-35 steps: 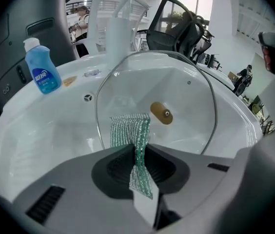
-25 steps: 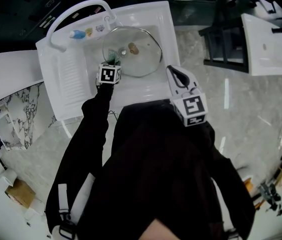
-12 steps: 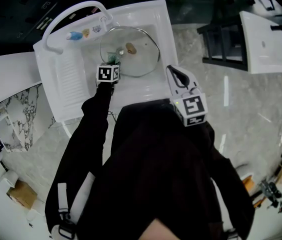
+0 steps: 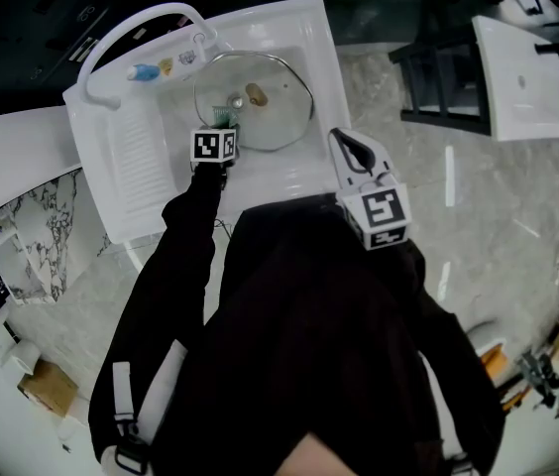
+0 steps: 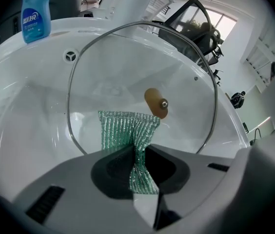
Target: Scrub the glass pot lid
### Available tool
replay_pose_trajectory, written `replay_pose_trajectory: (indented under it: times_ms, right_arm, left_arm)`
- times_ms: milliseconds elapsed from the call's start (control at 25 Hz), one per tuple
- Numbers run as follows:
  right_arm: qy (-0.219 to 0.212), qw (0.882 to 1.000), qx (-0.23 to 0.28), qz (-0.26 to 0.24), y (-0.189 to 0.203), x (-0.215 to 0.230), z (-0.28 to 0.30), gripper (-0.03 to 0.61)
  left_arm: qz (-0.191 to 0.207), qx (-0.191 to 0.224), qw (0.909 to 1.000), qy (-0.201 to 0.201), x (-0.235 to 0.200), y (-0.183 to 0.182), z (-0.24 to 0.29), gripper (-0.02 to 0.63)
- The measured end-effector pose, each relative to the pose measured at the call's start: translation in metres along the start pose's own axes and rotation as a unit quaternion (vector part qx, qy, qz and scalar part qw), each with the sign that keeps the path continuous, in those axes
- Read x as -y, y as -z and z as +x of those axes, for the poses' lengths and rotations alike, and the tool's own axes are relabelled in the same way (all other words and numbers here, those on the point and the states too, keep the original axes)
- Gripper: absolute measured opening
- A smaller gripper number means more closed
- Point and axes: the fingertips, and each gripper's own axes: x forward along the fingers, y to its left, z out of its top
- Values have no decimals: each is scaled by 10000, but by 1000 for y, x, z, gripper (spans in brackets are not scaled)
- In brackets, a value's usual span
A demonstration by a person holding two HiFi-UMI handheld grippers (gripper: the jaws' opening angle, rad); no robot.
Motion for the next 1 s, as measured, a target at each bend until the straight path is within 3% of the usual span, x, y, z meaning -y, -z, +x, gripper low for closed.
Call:
replay_pose_trajectory:
  times_ms: [1000]
  right_arm:
    - [-3, 10000, 3, 5, 1, 3, -1, 2]
  left_arm:
    - [-242, -412, 9974, 532, 32, 5, 13, 63]
